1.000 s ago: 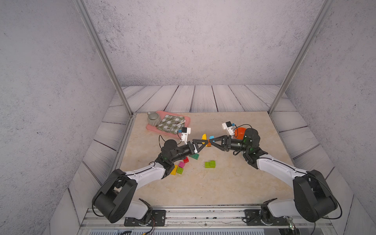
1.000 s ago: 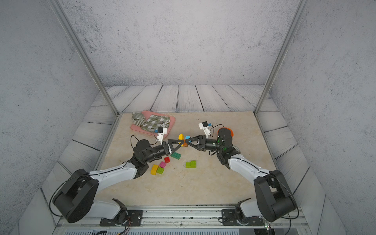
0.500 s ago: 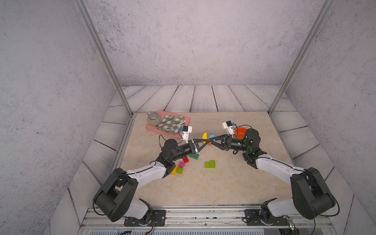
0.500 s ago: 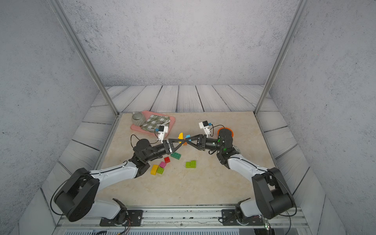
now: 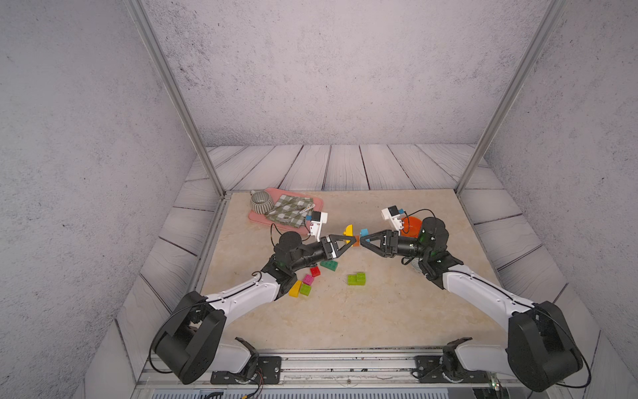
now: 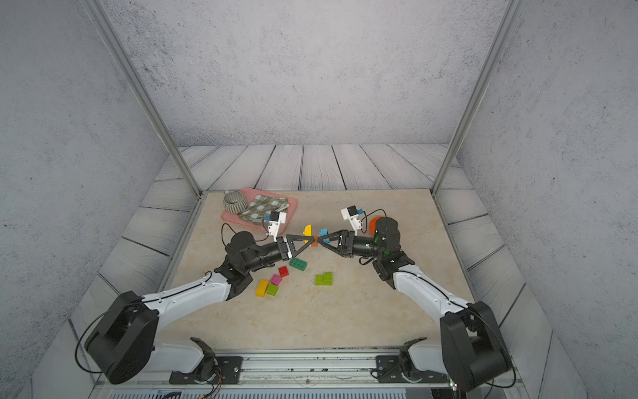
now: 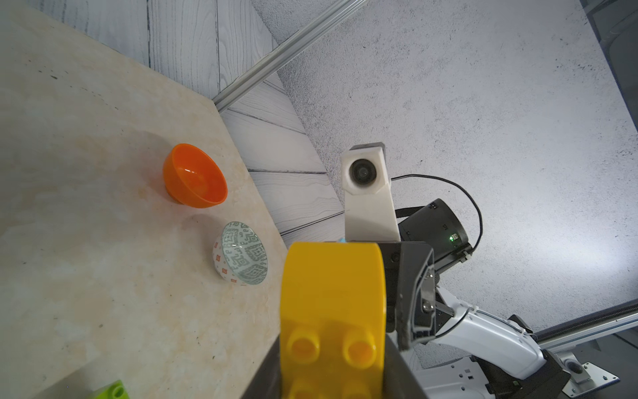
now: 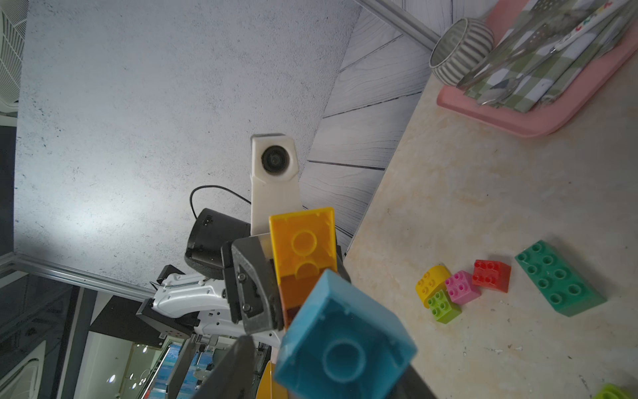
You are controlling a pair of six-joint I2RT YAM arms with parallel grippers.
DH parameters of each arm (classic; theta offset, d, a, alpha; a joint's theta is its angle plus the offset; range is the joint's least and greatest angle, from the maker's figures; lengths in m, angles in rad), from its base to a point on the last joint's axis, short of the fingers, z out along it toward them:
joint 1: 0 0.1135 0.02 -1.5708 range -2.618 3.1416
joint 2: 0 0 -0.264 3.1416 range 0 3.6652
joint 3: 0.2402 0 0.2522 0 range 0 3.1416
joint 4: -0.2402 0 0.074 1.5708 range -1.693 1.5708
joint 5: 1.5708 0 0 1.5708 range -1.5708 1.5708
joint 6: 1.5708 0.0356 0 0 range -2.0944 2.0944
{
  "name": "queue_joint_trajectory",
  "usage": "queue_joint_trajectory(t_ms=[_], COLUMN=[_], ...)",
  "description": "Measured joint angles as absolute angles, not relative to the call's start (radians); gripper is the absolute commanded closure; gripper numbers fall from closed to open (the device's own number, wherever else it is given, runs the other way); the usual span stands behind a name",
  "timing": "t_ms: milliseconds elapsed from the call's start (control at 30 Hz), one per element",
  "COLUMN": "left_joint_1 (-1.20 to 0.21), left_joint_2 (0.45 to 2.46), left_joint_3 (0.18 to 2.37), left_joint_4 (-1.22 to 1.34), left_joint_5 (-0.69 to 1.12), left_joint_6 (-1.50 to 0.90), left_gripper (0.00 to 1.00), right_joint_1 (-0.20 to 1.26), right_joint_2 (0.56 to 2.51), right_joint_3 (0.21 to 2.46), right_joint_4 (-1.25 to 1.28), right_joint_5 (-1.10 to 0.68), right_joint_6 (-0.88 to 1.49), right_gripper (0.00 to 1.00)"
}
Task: Assemble the letter s with lego
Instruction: Adjust the lego brick at the center of the board, then place the lego brick at the center of the board.
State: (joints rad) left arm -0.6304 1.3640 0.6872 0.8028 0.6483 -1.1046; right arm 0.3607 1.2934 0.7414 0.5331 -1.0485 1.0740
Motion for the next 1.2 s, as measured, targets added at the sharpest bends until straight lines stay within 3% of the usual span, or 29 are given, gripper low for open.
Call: queue_joint_trajectory(t_ms=[67, 267, 467, 700, 900, 1200], left_joint_1=[-0.63, -0.588, -0.551, -0.55, -0.55, -0.55], left_joint_2=[1.356, 1.25, 1.117, 1.11, 1.118, 1.118], left_joint_3=[0.687, 0.687, 0.815, 0.902, 0.902, 0.906], left_joint_4=[0.773, 0.575, 0.14, -0.125, -0.221, -0.291], left_joint_5=[0.648, 0.64, 0.57, 0.521, 0.509, 0.481], left_joint_6=[-1.091, -0.993, -0.741, -0.553, -0.495, -0.447], left_gripper=[0.88, 0.88, 0.88, 0.88, 0.88, 0.88], right_joint_1=[0.352, 0.343, 0.369, 0.588, 0.744, 0.834], right_joint_2=[1.282, 1.217, 1.18, 1.302, 1.502, 1.576], right_joint_3=[0.738, 0.752, 0.754, 0.584, 0.679, 0.82], right_joint_4=[0.493, 0.19, -0.125, -0.05, -0.209, -0.417], right_joint_5=[-1.048, -1.029, -0.995, -0.932, -0.72, -0.385], right_joint_6=[1.052, 0.86, 0.682, 0.734, 0.664, 0.577], right_gripper=[0.62, 0.68, 0.7, 0.71, 0.69, 0.62])
